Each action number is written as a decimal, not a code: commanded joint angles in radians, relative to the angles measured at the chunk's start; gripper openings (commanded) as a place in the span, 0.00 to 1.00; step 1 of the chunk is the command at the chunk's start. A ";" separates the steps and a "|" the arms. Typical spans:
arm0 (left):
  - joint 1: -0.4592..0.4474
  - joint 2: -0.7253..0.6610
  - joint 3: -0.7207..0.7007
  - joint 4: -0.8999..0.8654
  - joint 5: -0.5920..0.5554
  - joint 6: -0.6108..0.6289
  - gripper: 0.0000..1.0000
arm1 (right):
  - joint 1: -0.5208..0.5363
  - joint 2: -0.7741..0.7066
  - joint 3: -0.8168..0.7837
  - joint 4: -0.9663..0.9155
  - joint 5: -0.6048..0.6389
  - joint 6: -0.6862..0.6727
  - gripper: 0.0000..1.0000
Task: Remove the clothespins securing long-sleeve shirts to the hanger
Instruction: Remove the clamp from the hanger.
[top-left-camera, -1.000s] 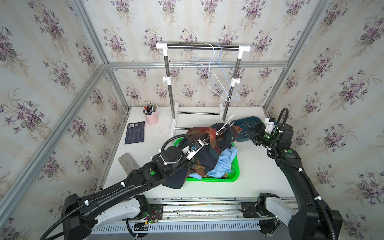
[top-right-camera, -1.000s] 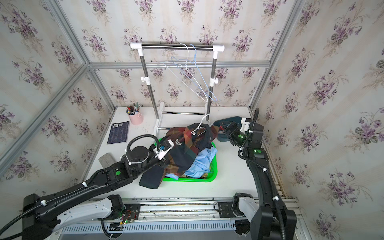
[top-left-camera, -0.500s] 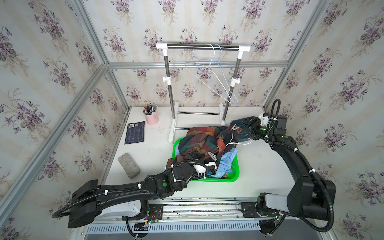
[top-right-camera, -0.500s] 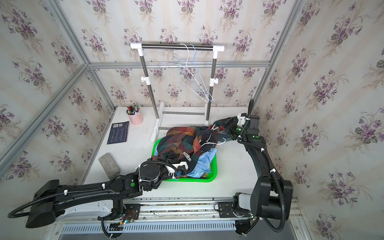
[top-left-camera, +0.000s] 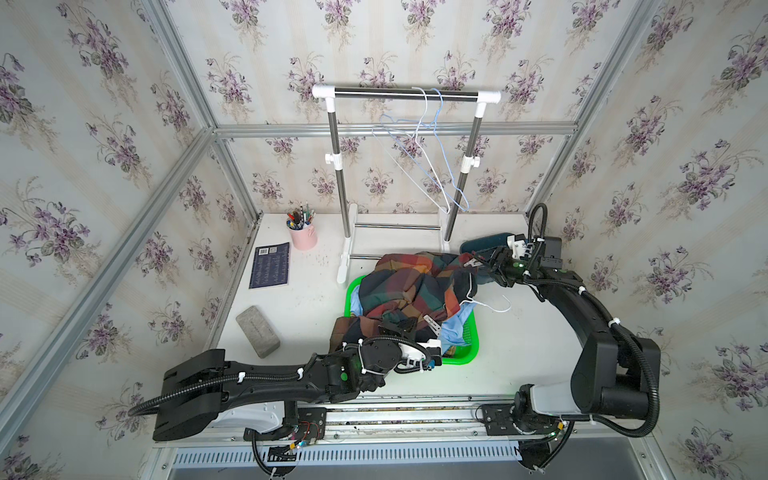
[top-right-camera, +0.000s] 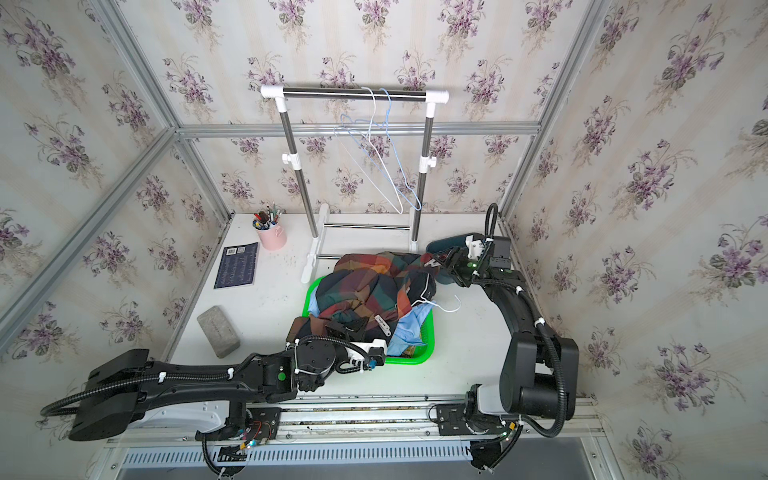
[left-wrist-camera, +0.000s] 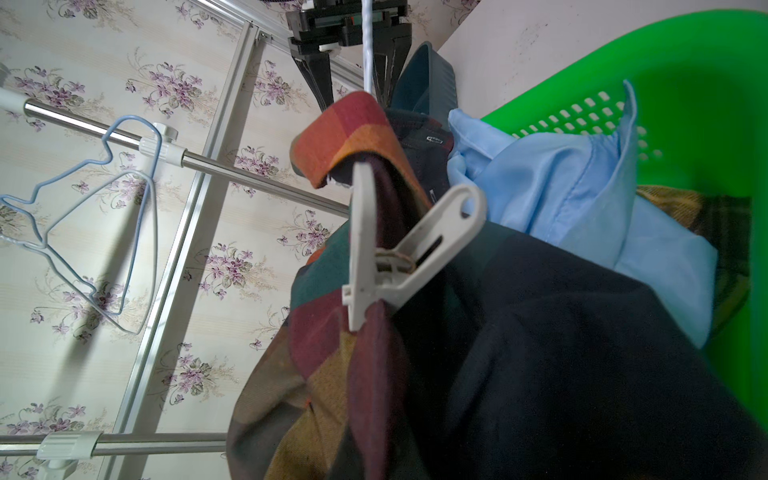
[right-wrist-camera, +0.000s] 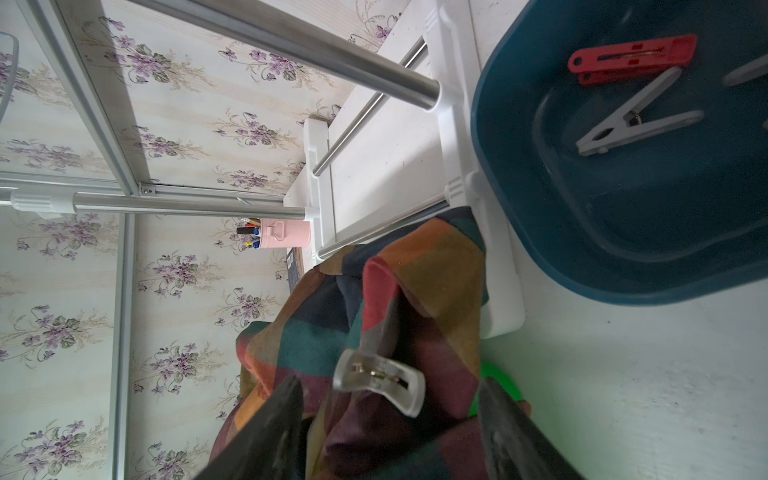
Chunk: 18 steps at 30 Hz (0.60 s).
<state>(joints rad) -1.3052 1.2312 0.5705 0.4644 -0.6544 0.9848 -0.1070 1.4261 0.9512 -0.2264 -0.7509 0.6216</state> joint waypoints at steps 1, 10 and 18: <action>-0.005 0.014 -0.002 0.058 -0.016 0.020 0.00 | 0.000 0.020 0.005 -0.002 -0.021 -0.022 0.62; -0.019 0.015 -0.011 0.051 -0.019 0.014 0.00 | 0.000 0.044 0.048 -0.006 -0.011 -0.020 0.51; -0.022 0.034 -0.010 0.066 -0.030 0.009 0.00 | 0.000 0.060 0.058 0.009 -0.033 -0.005 0.42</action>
<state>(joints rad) -1.3270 1.2613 0.5636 0.4892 -0.6765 0.9913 -0.1070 1.4811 1.0050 -0.2401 -0.7620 0.6067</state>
